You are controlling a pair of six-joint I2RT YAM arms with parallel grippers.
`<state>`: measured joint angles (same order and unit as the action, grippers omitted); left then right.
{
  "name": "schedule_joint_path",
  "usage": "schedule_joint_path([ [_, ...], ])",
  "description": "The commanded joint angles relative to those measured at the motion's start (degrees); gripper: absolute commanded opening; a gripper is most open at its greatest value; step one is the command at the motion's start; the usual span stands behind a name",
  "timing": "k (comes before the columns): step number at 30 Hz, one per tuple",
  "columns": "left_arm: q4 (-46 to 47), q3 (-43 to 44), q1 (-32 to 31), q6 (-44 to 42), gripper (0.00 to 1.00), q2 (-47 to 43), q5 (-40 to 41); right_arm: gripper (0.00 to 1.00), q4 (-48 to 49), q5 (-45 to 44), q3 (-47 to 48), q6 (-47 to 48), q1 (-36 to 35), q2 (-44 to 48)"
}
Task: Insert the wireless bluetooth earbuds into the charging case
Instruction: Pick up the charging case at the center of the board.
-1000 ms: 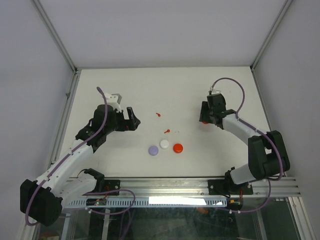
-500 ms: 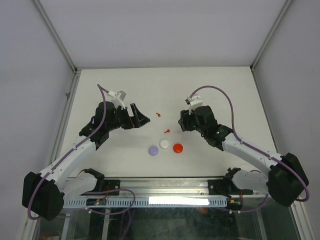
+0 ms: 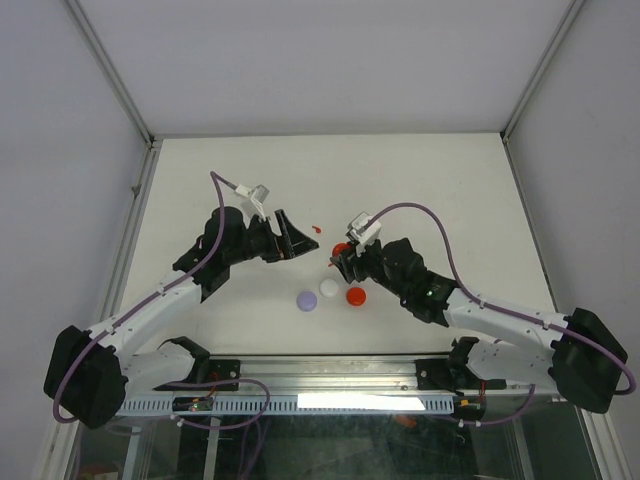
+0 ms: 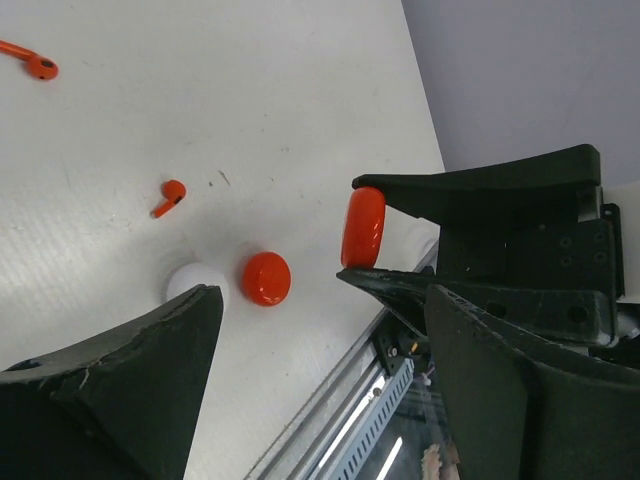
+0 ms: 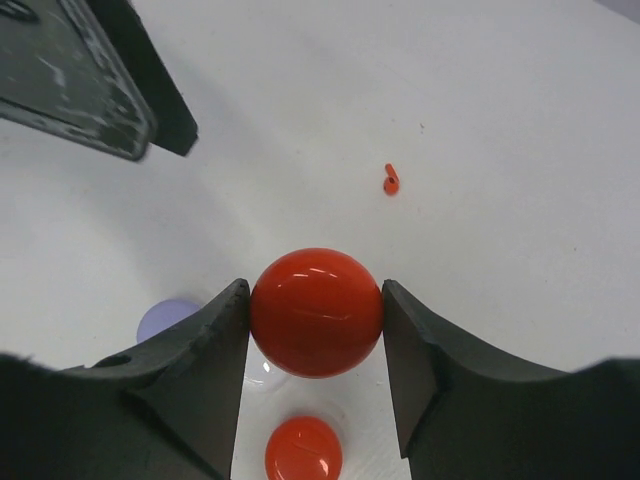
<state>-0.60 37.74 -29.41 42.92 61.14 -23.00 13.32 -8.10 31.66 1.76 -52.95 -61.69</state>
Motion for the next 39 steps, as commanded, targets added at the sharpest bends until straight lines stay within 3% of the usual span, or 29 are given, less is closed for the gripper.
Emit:
schedule_joint_path([
  [1,6.34,-0.48,-2.82,3.21,0.82,1.0,0.07,0.43,10.64,1.3,-0.79,4.67,-2.06,1.59],
  [19,13.08,-0.93,-7.64,4.89,0.64,6.44,-0.35,0.43,18.13,3.96,-3.07,11.33,-5.85,1.07],
  [24,14.42,-0.92,-8.17,4.71,0.53,6.94,-1.47,0.44,18.38,3.98,-2.97,11.59,-5.94,0.78],
  [30,16.32,-1.94,-8.45,4.04,0.3,5.93,-1.69,0.46,18.58,4.12,-3.31,11.31,-5.94,1.23],
  [35,16.69,-2.12,-8.47,2.08,0.1,4.72,-1.74,0.54,18.22,4.64,-3.74,10.7,-5.96,2.11],
  [39,16.34,-2.07,-8.45,-1.21,0.07,3.59,-1.4,0.69,17.35,6.37,-4.08,9.48,-5.8,3.47],
])
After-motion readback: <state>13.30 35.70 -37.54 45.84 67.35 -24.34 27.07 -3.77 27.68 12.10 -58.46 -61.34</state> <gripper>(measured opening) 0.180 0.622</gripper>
